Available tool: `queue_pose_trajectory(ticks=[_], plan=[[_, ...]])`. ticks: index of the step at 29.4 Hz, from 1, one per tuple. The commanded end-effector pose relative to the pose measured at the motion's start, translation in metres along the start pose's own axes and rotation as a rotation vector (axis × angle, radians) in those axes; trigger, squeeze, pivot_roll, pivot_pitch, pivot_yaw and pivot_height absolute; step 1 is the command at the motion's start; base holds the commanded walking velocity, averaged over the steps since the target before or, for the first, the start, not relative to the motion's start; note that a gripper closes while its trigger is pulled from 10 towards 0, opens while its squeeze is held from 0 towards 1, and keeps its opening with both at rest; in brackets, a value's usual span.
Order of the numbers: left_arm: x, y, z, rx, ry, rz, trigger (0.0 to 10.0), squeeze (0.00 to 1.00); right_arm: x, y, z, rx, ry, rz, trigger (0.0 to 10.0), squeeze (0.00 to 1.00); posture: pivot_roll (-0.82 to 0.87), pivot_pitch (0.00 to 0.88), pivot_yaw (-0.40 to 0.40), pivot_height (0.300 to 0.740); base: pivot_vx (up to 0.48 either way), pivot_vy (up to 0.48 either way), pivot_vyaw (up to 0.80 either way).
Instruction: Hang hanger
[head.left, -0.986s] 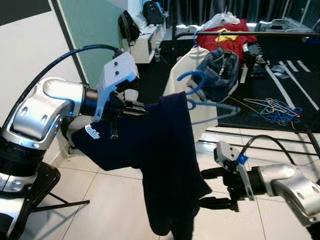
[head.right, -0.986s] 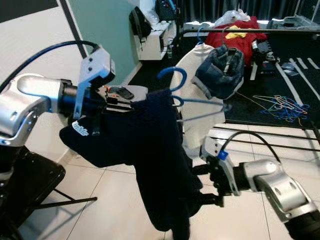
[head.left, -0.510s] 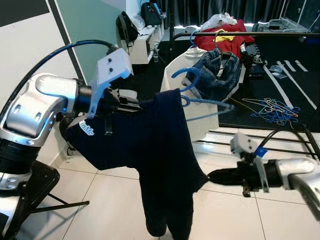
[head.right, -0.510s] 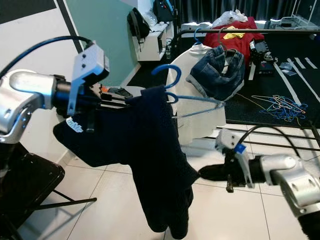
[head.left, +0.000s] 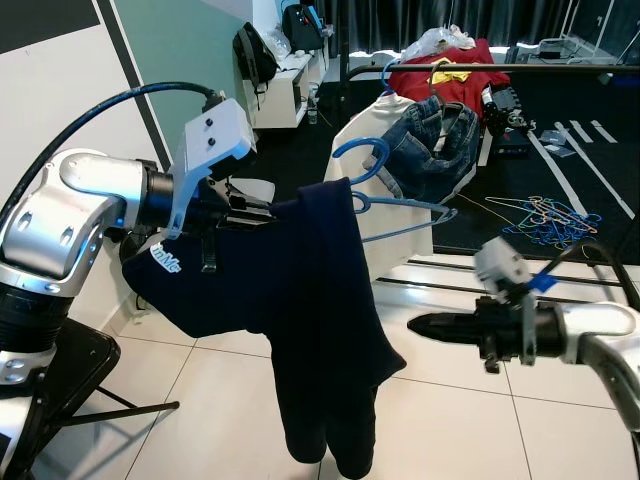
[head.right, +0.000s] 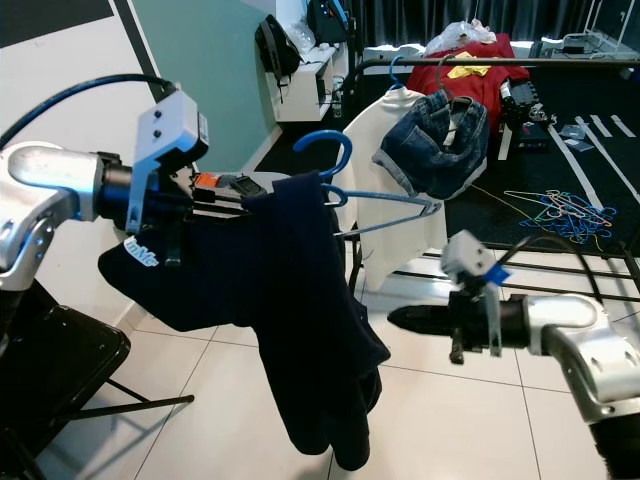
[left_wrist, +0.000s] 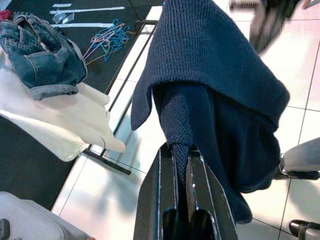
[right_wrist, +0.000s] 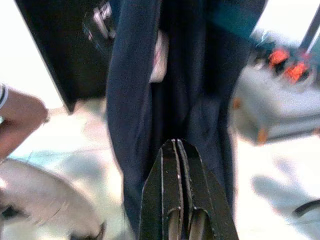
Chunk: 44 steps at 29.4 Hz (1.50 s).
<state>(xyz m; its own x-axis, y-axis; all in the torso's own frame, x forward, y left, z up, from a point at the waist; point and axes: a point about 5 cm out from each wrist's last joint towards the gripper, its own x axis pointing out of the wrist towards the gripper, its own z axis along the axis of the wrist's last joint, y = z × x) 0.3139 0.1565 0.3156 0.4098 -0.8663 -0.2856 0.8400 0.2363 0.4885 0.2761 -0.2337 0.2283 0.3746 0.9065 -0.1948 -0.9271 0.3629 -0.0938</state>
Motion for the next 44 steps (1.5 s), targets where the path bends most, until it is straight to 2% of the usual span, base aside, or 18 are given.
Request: queue_pose_trajectory(ticks=[1, 4, 5, 6, 9, 13, 22, 23, 25, 26, 27, 28, 29, 31, 36, 37, 44], plan=[[-0.014, 0.006, 0.001, 0.016, 0.007, 0.043, 10.0, 0.0, -0.005, -0.002, 0.011, -0.014, -0.049, 0.002, 0.0, 0.0, -0.12, 0.0, 0.088, 0.74, 0.0, 0.0, 0.0], [-0.015, 0.007, 0.0, 0.015, 0.008, 0.05, 10.0, 0.0, -0.01, -0.002, 0.017, -0.025, -0.078, 0.003, 0.0, 0.0, -0.12, 0.0, 0.089, 0.74, 0.0, 0.0, 0.0], [-0.014, 0.007, 0.002, 0.014, -0.007, 0.049, 10.0, 0.0, -0.007, 0.006, 0.013, -0.001, -0.04, 0.071, 10.0, 1.0, -0.12, 0.0, 0.09, 0.74, 0.0, 0.0, 0.0], [-0.011, 0.006, 0.006, 0.019, -0.021, 0.041, 10.0, 0.0, 0.0, 0.013, 0.006, 0.02, -0.009, 0.128, 10.0, 1.0, -0.12, 0.0, 0.091, 0.74, 0.0, 0.0, 0.0], [-0.009, 0.005, 0.01, 0.023, -0.038, 0.035, 10.0, 0.0, 0.01, 0.021, -0.004, 0.034, 0.029, 0.188, 10.0, 1.0, -0.12, 0.0, 0.094, 0.74, 0.0, 0.0, 0.0], [-0.009, 0.004, 0.013, 0.027, -0.043, 0.031, 10.0, 0.0, 0.018, 0.024, -0.007, 0.029, 0.024, 0.218, 10.0, 1.0, -0.12, 0.0, 0.095, 0.74, 0.0, 0.0, 0.0], [-0.009, 0.003, 0.016, 0.036, -0.052, 0.021, 10.0, 0.0, 0.029, 0.025, -0.018, 0.016, 0.061, 0.239, 10.0, 1.0, -0.11, 0.0, 0.095, 0.74, 0.0, 0.0, 0.0], [-0.008, 0.003, 0.018, 0.04, -0.058, 0.018, 10.0, 0.0, 0.034, 0.021, -0.022, -0.011, 0.088, 0.202, 10.0, 1.0, -0.11, 0.0, 0.096, 0.74, 0.0, 0.0, 0.0], [-0.008, 0.003, 0.018, 0.04, -0.058, 0.018, 10.0, 0.0, 0.034, 0.021, -0.022, -0.011, 0.088, 0.202, 10.0, 1.0, -0.11, 0.0, 0.096, 0.74, 0.0, 0.0, 0.0], [-0.007, 0.003, 0.021, 0.044, -0.068, 0.015, 10.0, 0.0, 0.038, 0.019, -0.027, -0.033, 0.125, 0.192, 10.0, 0.95, -0.11, 0.0, 0.094, 0.74, 0.0, 0.0, 0.0], [-0.007, 0.003, 0.021, 0.044, -0.068, 0.015, 10.0, 0.0, 0.038, 0.019, -0.027, -0.033, 0.125, 0.192, 10.0, 0.95, -0.11, 0.0, 0.094, 0.74, 0.0, 0.0, 0.0], [-0.006, 0.003, 0.025, 0.046, -0.08, 0.014, 10.0, 0.0, 0.044, 0.024, -0.031, -0.038, 0.153, 0.225, 10.0, 0.0, -0.11, 0.0, 0.093, 0.74, 0.0, 0.0, 0.0], [-0.006, 0.003, 0.025, 0.046, -0.08, 0.014, 10.0, 0.0, 0.044, 0.024, -0.031, -0.038, 0.153, 0.225, 10.0, 0.0, -0.11, 0.0, 0.093, 0.74, 0.0, 0.0, 0.0], [-0.005, 0.003, 0.03, 0.05, -0.096, 0.013, 10.0, 0.0, 0.054, 0.032, -0.043, -0.052, 0.22, 0.272, 10.0, 0.0, -0.11, 0.0, 0.092, 0.74, 0.0, 0.0, 0.0], [-0.005, 0.003, 0.031, 0.05, -0.1, 0.013, 10.0, 0.0, 0.058, 0.033, -0.048, -0.058, 0.249, 0.275, 10.0, 0.0, -0.11, 0.0, 0.092, 0.74, 0.0, 0.0, 0.0], [-0.005, 0.004, 0.032, 0.05, -0.106, 0.018, 10.0, 0.0, 0.06, 0.032, -0.052, -0.064, 0.273, 0.259, 0.0, 0.0, -0.1, 0.0, 0.09, 0.74, 0.0, 0.0, 0.0], [-0.009, 0.008, 0.033, 0.051, -0.102, 0.042, 10.0, 0.0, 0.058, 0.024, -0.058, -0.075, 0.299, 0.196, 0.0, 0.0, -0.11, 0.0, 0.087, 0.74, 0.0, 0.0, 0.0]])
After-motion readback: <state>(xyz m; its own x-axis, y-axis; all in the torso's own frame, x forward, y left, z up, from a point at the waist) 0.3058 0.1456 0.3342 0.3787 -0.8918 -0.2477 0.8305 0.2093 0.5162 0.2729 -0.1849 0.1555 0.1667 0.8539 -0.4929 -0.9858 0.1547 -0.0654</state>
